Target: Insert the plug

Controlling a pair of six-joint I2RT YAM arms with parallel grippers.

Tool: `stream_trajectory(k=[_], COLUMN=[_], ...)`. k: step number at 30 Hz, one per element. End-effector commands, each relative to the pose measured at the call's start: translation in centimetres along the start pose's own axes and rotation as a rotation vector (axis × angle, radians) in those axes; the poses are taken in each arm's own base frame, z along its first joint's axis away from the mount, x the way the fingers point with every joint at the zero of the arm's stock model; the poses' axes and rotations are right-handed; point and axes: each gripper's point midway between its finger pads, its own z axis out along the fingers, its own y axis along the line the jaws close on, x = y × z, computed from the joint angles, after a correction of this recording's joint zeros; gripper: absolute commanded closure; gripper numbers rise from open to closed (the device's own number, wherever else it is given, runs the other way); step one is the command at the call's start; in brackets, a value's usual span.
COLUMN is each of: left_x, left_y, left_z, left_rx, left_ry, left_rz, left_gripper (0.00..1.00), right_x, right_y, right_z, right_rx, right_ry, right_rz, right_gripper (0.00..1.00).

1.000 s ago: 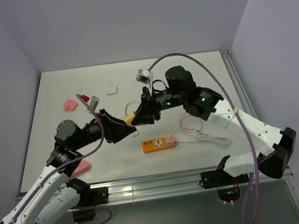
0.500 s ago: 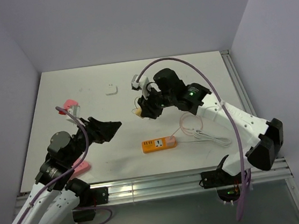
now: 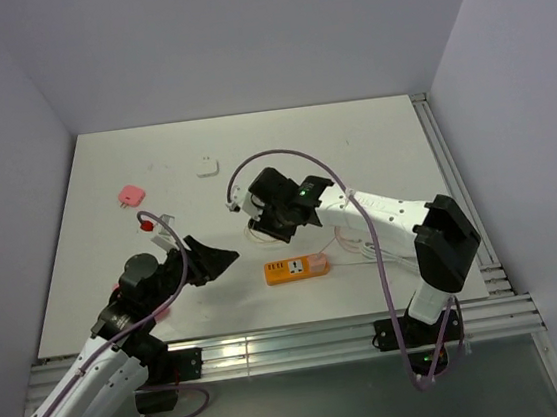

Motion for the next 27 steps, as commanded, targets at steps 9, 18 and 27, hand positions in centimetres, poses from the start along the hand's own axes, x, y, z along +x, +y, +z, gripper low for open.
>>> stream_trajectory(k=[9,18,27], left_x=[3.3,3.8,4.1], left_y=[1.4,1.8,1.9], left_z=[1.1,1.1,1.1], left_rx=[0.070,0.084,0.087], left_ry=[0.087,0.090,0.103], left_rz=[-0.094,-0.109,-0.101], left_gripper=[0.41,0.42,0.42], right_x=[3.7,6.3,7.0], right_y=[4.9,5.7,6.5], right_z=[-2.5,-1.8,-0.6], right_rx=[-0.068,-0.085,-0.127], right_ry=[0.125,0.233,0.212], right_rz=[-0.162,-0.238,-0.276], right_gripper=[1.00,1.00,1.00])
